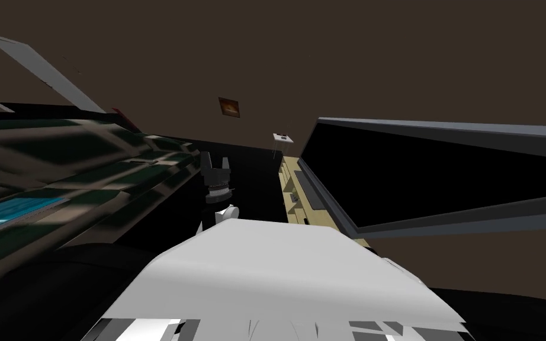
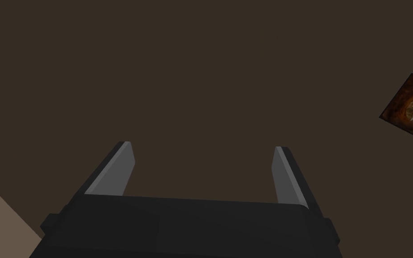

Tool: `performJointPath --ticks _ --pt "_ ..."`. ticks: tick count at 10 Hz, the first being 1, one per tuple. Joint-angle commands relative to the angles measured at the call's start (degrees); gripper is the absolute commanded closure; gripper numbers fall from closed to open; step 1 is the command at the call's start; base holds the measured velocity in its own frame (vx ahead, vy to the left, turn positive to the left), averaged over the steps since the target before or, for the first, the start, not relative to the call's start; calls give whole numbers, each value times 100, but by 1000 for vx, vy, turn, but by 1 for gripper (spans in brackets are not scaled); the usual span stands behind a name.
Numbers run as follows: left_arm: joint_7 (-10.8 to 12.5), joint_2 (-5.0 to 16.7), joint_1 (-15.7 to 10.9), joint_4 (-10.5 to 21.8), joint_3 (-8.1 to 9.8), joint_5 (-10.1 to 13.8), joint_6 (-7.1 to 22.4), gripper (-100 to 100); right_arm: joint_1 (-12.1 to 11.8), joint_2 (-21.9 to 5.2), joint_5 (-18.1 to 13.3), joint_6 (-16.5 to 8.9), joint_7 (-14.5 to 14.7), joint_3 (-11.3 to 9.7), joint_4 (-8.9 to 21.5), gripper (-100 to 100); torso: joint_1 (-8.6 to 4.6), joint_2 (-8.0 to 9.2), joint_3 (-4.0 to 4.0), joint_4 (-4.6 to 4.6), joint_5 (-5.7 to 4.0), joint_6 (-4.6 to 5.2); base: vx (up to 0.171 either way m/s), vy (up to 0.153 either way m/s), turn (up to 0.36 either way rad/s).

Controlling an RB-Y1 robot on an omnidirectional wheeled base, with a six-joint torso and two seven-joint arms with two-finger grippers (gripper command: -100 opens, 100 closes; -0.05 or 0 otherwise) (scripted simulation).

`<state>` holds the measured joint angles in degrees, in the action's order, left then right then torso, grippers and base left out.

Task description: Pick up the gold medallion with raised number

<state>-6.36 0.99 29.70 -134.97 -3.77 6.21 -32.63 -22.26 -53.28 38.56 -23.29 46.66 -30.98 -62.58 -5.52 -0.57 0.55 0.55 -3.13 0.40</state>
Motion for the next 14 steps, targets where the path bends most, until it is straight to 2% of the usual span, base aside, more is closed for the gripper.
performJointPath --ticks 1,2,3,4,6,7,8,9,10,12,13,14 --pt "0 0 0 0 0 0 0 0 8 21 -79 -122 250 46 -46 100 0 0 0 0 0 0 4 -11 15" --pt "0 0 0 0 0 0 0 0 298 257 59 -363 435 318 230 100 -5 -3 3 3 -1 2 -36 0 -322" --pt "0 0 1 0 1 0 0 0 449 257 59 -499 583 439 230 100 -1 1 3 7 -1 15 -52 25 -305" --pt "0 0 1 0 0 0 0 0 602 257 59 -633 768 439 230 100 -1 8 1 8 1 17 -35 24 -93" --pt "0 0 0 0 0 0 0 0 602 257 59 -797 1081 439 230 100 -4 0 3 6 -1 6 0 6 26" --pt "0 0 0 0 0 0 0 0 893 492 197 -1025 1268 721 506 100 -8 -4 7 10 0 11 -27 15 -314" --pt "0 0 1 0 0 0 0 0 1046 492 197 -1150 1411 833 506 100 -4 0 9 17 -4 28 -48 28 -306" --pt "0 0 0 0 0 0 0 0 1196 492 197 -1292 1606 833 506 100 -8 8 5 16 -3 30 -37 13 -109" --pt "0 0 0 0 0 0 0 0 1196 492 197 -1472 1716 833 506 100 -11 8 2 12 -4 21 -10 0 31" --pt "0 0 0 0 0 0 0 0 1196 492 197 -1472 1911 833 506 100 -21 2 7 17 -6 27 3 -6 7" --pt "0 0 0 0 0 0 0 0 1478 727 335 -1755 2133 1120 780 100 -22 1 8 18 -6 28 -45 8 -351" --pt "0 0 1 0 1 0 0 0 1668 727 335 -1854 2326 1226 782 100 -16 8 7 21 -5 43 -58 20 -301"
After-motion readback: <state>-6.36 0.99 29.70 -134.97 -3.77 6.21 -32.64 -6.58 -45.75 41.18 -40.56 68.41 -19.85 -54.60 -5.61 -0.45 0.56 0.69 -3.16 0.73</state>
